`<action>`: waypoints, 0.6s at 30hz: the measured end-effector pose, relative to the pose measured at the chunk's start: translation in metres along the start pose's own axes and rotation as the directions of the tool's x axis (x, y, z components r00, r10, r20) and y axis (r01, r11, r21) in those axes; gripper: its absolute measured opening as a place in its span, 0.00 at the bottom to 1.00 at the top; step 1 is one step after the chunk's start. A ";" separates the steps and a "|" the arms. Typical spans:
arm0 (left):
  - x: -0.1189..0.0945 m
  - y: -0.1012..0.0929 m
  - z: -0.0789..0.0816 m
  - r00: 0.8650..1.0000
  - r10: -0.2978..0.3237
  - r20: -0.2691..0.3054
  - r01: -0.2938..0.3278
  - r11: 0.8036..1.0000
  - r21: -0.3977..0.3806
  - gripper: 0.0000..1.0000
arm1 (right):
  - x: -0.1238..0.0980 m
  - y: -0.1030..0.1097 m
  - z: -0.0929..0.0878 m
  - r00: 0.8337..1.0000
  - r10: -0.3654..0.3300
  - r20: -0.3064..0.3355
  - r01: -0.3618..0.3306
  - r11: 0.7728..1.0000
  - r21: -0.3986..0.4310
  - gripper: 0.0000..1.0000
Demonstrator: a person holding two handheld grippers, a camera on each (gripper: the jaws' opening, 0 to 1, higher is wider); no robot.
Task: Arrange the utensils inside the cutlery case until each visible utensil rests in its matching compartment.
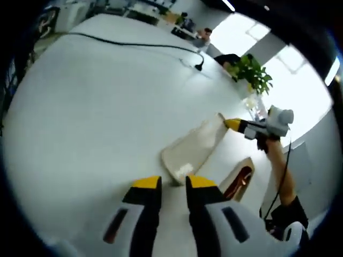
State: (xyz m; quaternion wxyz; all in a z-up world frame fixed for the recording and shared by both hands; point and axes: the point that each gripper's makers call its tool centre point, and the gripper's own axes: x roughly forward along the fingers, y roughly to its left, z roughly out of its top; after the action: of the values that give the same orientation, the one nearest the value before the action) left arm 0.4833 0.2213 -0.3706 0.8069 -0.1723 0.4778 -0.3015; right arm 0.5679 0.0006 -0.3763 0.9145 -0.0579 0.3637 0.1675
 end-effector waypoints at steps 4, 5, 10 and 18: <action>0.002 -0.003 0.003 1.000 -0.007 0.022 0.008 0.999 -0.035 0.19 | 0.001 -0.001 0.001 1.000 0.009 0.014 -0.009 1.000 0.009 0.01; 0.003 -0.003 0.004 1.000 -0.008 0.025 0.009 0.999 -0.037 0.19 | 0.002 -0.002 0.002 1.000 0.009 0.020 -0.009 1.000 0.005 0.01; 0.006 -0.010 -0.002 0.995 0.012 0.094 0.001 0.991 -0.131 0.20 | 0.001 -0.001 0.001 0.999 0.018 0.037 -0.018 1.000 0.006 0.01; 0.006 -0.007 0.010 0.975 -0.070 0.211 0.119 0.966 -0.228 0.20 | 0.001 0.001 0.000 0.998 0.051 0.033 -0.050 0.999 -0.020 0.02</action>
State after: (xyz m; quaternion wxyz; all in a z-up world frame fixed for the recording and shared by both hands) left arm 0.4916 0.2122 -0.3655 0.8090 -0.3203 0.4179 -0.2613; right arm 0.5685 0.0021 -0.3772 0.9154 -0.0544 0.3480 0.1950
